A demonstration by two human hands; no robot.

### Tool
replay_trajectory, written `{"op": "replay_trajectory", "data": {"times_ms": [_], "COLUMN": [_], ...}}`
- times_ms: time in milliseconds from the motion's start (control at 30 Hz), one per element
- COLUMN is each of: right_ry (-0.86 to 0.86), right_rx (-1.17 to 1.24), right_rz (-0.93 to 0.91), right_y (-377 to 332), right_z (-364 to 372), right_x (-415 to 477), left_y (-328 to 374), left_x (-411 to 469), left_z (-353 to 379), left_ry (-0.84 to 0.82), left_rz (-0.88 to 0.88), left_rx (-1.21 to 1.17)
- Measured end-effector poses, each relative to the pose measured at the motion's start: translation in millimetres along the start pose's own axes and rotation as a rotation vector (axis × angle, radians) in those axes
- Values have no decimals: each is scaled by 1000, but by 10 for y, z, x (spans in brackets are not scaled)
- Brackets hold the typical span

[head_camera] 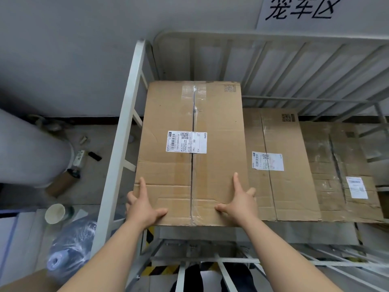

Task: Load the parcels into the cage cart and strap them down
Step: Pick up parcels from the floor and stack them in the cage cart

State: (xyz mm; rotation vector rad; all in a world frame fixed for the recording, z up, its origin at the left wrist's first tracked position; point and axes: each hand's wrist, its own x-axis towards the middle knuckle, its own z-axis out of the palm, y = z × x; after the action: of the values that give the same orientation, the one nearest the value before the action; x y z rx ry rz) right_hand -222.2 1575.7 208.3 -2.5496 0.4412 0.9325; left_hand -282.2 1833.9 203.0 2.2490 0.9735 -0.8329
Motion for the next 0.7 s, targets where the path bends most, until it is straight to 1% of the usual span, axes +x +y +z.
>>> {"op": "replay_trajectory", "data": {"times_ms": [133, 200, 267, 333, 433, 700], "right_ry": [-24, -29, -8, 39, 110, 326], "right_rx": [8, 11, -42, -74, -76, -56], "right_rz": [-8, -9, -37, -83, -143, -212], "right_y": [-1, -6, -8, 4, 66, 500], "right_z": [-11, -58, -126, -212, -377, -1095], "right_x": [4, -13, -63, -149, -312, -894], "left_y": [61, 106, 145, 201, 378, 1217], "left_x": [-76, -149, -243, -358, -578, -1189], "left_z": [-3, 3, 1, -25, -122, -327], "left_ry": [-10, 4, 26, 50, 100, 143], "left_rz": [-19, -13, 25, 100, 274, 615], "left_rx": [47, 120, 211, 275, 349, 333]}}
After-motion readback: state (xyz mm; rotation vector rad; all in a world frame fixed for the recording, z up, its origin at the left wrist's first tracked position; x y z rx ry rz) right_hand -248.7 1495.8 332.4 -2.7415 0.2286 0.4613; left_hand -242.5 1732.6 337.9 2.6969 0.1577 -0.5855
